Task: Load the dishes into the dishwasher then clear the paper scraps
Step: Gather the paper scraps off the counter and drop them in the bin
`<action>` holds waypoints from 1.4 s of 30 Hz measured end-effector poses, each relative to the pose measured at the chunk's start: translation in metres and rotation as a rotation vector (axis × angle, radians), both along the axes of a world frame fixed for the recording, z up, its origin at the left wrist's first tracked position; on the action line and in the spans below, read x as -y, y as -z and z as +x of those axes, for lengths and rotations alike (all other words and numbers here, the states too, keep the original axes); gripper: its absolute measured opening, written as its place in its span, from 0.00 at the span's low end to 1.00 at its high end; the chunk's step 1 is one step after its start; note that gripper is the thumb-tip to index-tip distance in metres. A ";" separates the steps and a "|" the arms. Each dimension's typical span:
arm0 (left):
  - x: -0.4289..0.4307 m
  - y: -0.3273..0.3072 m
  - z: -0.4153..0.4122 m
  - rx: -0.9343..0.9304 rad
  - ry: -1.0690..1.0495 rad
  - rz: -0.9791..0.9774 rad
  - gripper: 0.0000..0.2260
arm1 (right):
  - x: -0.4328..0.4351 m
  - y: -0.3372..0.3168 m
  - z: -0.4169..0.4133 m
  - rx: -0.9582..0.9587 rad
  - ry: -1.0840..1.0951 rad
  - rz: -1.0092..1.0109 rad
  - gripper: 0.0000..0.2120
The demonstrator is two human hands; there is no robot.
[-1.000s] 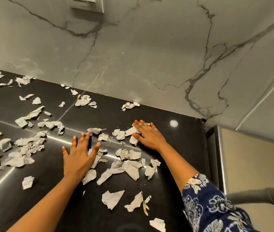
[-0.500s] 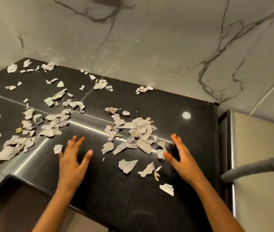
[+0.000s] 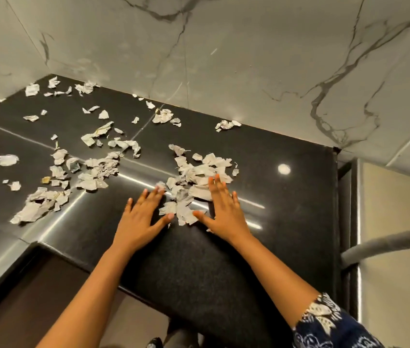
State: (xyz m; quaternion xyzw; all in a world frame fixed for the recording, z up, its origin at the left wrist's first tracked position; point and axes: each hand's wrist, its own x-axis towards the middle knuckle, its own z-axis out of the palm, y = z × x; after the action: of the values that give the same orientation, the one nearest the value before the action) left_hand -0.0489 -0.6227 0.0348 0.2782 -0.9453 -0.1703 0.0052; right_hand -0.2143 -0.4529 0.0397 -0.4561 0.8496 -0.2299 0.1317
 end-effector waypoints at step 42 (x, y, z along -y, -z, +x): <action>0.085 -0.001 -0.039 -0.521 -0.500 0.052 0.25 | 0.160 -0.026 -0.164 0.735 0.003 -0.396 0.14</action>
State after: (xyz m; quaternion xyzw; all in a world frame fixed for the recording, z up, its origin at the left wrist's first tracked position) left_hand -0.0876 -0.7078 0.0353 0.4479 -0.8103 -0.2530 0.2805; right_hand -0.3783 -0.6125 0.0661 -0.3590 0.6860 -0.5365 0.3358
